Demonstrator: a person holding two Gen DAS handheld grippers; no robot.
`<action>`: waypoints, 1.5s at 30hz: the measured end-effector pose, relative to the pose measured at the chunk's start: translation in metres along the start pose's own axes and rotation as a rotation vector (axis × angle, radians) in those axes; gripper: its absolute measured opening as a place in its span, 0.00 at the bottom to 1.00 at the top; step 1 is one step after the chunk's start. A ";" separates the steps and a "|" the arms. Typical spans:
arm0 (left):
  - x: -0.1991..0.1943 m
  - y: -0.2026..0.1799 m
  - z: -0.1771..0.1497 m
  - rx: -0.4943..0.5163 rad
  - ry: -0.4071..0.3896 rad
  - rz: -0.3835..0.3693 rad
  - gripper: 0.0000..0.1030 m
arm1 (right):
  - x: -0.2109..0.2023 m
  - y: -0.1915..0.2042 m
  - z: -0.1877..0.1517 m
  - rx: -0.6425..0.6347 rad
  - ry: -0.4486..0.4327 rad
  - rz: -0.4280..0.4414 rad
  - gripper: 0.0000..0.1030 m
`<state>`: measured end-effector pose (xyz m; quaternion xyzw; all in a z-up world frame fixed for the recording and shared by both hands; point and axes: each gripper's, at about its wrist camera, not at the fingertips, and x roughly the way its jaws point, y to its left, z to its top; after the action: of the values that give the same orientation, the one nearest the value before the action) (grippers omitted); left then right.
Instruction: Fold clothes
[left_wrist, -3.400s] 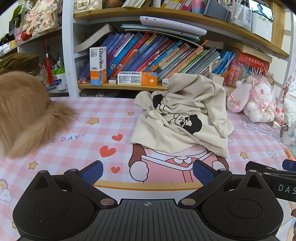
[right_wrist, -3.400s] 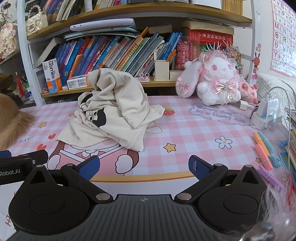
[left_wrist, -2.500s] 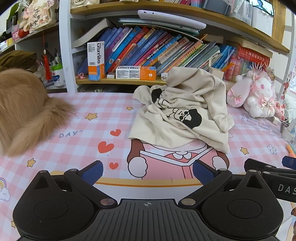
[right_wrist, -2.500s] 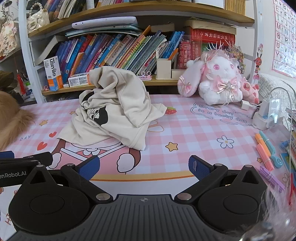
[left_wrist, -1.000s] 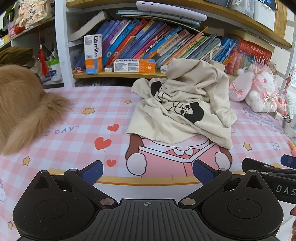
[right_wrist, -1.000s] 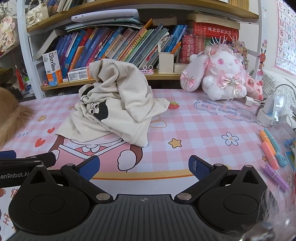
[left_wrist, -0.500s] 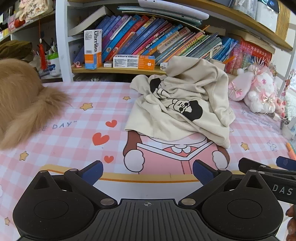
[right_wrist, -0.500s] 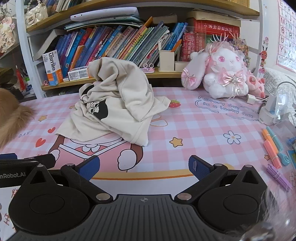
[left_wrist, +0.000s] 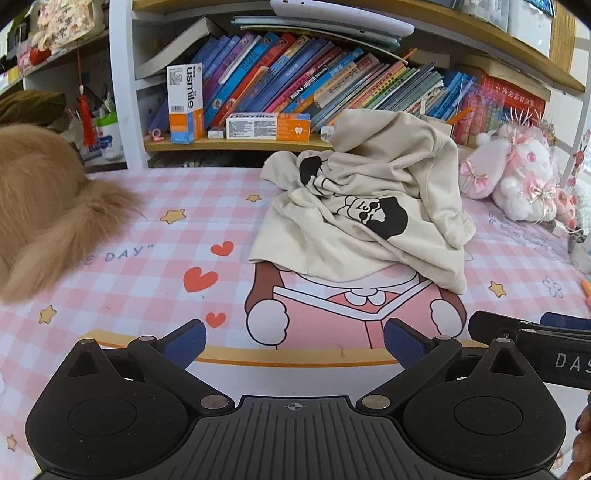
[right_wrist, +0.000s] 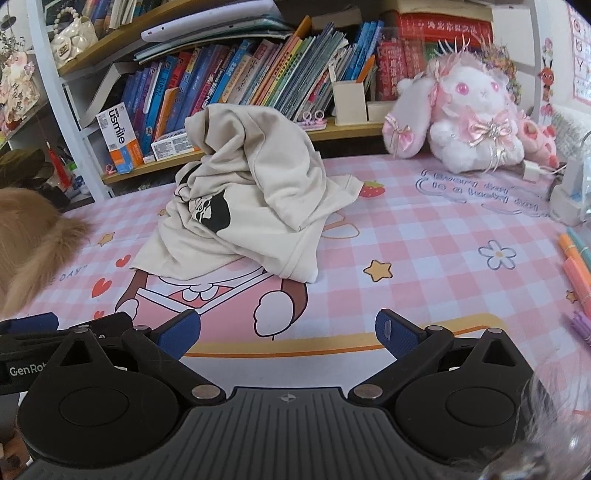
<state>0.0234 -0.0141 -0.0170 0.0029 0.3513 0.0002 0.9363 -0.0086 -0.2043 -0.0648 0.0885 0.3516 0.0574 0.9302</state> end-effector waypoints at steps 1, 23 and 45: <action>0.001 -0.001 0.000 0.008 -0.004 0.008 1.00 | 0.003 -0.001 0.001 0.002 0.009 0.007 1.00; -0.018 -0.016 -0.007 0.268 -0.127 -0.009 1.00 | 0.078 -0.011 0.073 0.075 0.146 0.191 0.13; -0.014 -0.045 -0.006 0.437 -0.285 -0.040 1.00 | -0.061 0.001 0.133 0.355 0.003 0.723 0.08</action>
<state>0.0091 -0.0589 -0.0128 0.1983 0.2075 -0.0945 0.9533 0.0347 -0.2301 0.0729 0.3656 0.3035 0.3195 0.8198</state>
